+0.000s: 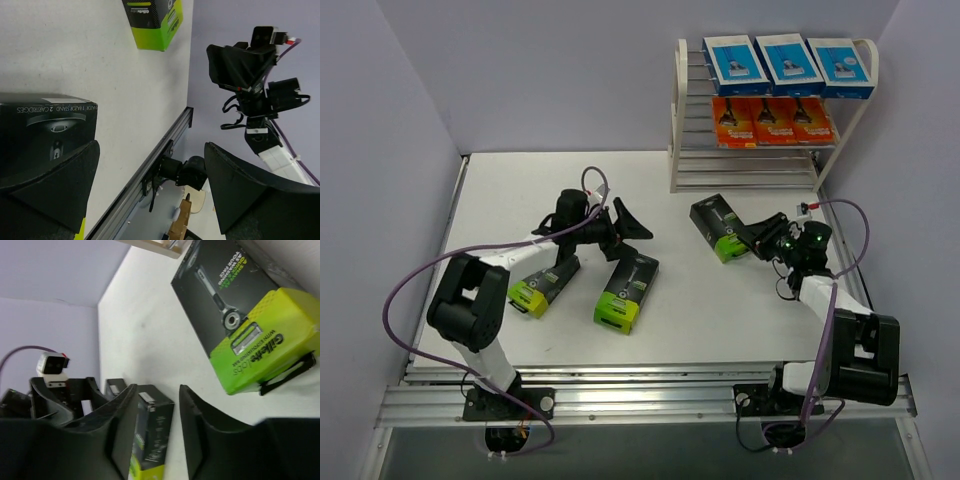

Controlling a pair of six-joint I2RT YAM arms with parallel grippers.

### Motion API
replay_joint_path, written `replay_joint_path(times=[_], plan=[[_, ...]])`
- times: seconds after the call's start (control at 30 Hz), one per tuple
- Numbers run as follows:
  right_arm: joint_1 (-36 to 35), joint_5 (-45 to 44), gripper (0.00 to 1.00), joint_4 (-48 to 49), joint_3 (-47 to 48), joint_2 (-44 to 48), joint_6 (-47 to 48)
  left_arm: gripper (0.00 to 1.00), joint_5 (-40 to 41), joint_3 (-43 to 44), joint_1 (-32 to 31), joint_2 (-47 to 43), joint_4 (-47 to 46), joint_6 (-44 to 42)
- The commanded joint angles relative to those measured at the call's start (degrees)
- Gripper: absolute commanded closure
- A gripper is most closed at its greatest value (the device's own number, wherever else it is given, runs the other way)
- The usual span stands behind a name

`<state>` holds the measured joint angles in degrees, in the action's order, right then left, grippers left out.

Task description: Place and organize the shaving razors onto the shelf

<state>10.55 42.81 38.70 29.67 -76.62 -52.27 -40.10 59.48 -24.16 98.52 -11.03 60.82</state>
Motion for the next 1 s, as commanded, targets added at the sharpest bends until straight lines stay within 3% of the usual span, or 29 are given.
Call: replay_joint_path(times=[0.0,0.07,0.13,0.37,0.47,0.97], plan=[[0.44,-2.02,0.61,-8.10,2.32,3.23,4.89,0.06,2.72,2.56,-2.55,-1.05,-2.61,0.89],[0.88,-4.29,0.50,-11.60,2.41,3.58,6.91,0.06,4.67,4.05,-4.22,-1.75,1.61,-1.22],[1.58,-6.41,0.47,-13.73,1.89,3.67,8.15,0.06,6.08,6.43,-5.19,-1.05,3.90,-2.98],[3.95,-7.21,0.57,-8.03,-5.32,1.83,6.04,0.06,10.65,17.15,-6.16,3.17,14.10,-11.24],[4.13,-7.12,0.67,-5.13,-6.64,-0.72,5.52,0.06,10.83,18.83,-6.16,4.22,14.63,-13.26],[4.31,-7.74,0.67,6.73,-2.07,-15.13,3.23,0.06,9.42,17.68,-5.90,3.00,16.74,-20.73]])
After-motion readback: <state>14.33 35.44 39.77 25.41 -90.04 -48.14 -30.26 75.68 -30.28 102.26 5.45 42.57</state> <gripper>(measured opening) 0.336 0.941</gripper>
